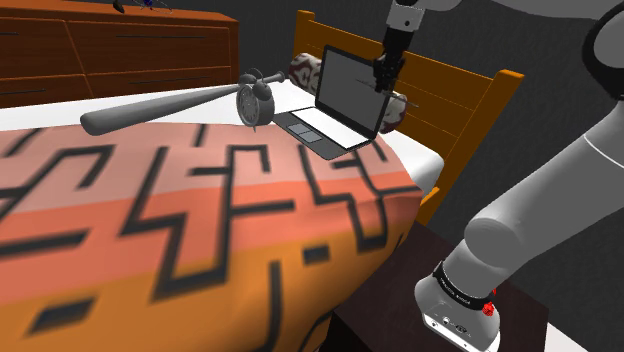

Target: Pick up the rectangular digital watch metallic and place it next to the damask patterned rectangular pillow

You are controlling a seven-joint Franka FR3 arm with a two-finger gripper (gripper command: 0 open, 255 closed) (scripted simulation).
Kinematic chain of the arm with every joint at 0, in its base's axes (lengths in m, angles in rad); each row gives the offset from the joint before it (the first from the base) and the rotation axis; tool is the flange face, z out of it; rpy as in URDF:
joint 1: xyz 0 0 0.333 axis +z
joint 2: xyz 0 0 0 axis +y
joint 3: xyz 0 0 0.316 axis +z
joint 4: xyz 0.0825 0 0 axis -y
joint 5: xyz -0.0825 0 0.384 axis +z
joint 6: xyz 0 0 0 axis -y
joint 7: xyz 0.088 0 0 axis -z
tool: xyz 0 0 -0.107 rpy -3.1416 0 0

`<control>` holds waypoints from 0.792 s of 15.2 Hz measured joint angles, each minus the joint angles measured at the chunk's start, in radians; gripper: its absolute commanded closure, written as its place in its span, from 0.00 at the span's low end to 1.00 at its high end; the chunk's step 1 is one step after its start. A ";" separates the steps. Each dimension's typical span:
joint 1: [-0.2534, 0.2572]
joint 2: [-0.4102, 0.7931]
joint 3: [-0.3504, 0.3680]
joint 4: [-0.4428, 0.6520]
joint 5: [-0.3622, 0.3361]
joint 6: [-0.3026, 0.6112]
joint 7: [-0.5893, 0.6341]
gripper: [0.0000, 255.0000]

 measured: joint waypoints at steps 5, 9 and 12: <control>-0.051 0.018 -0.072 0.019 -0.009 0.000 -0.121 1.00; -0.090 0.063 -0.126 0.068 -0.007 -0.004 -0.216 1.00; -0.116 0.095 -0.158 0.101 -0.003 -0.004 -0.275 1.00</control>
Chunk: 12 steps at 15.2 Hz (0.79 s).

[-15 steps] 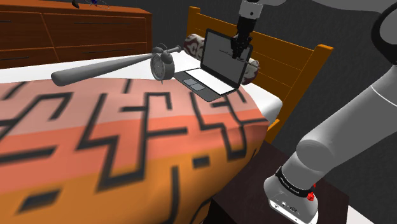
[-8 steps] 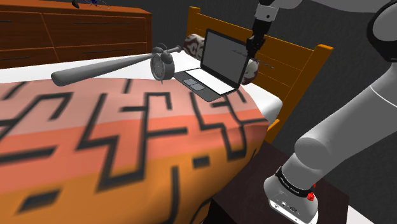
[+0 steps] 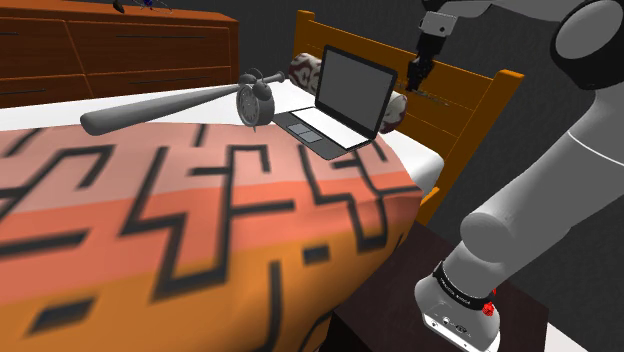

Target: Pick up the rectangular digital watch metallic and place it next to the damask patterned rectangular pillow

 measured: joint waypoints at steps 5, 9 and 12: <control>-0.006 -0.002 -0.007 -0.065 -0.001 0.063 -0.013 1.00; -0.007 -0.003 -0.009 -0.121 -0.002 0.118 -0.015 1.00; -0.008 0.006 -0.010 -0.148 0.000 0.153 -0.016 1.00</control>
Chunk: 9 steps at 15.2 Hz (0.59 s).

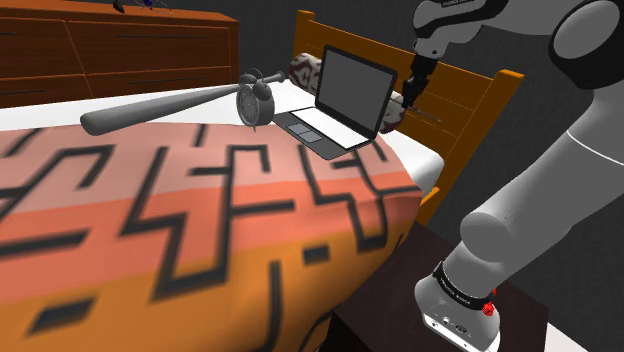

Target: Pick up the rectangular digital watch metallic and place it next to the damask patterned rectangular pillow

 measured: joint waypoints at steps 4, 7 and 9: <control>0.000 0.006 -0.001 -0.044 0.001 0.050 -0.001 1.00; -0.001 0.012 -0.002 -0.081 0.003 0.092 -0.002 1.00; -0.001 0.018 -0.002 -0.106 0.004 0.123 -0.002 1.00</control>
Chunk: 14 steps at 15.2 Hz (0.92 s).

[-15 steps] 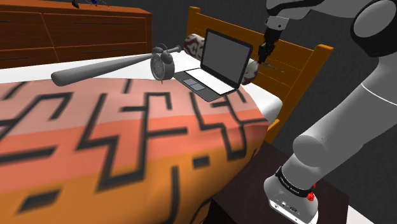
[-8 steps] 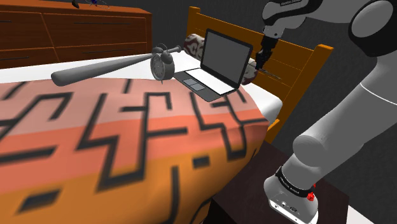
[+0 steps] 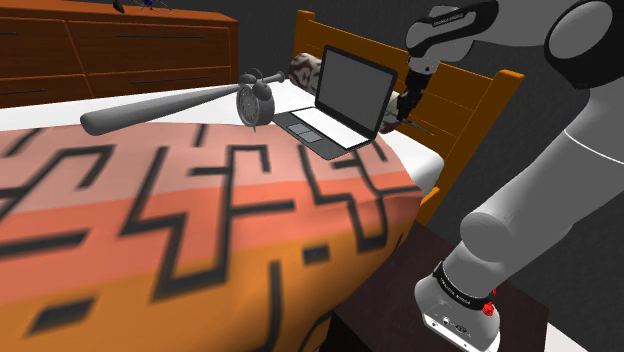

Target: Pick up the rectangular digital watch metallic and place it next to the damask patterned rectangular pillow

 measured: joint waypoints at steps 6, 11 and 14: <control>-0.002 0.021 -0.002 -0.054 0.006 0.075 -0.006 1.00; -0.002 0.042 -0.003 -0.103 0.012 0.144 -0.010 1.00; -0.003 0.066 -0.004 -0.117 0.019 0.181 -0.016 1.00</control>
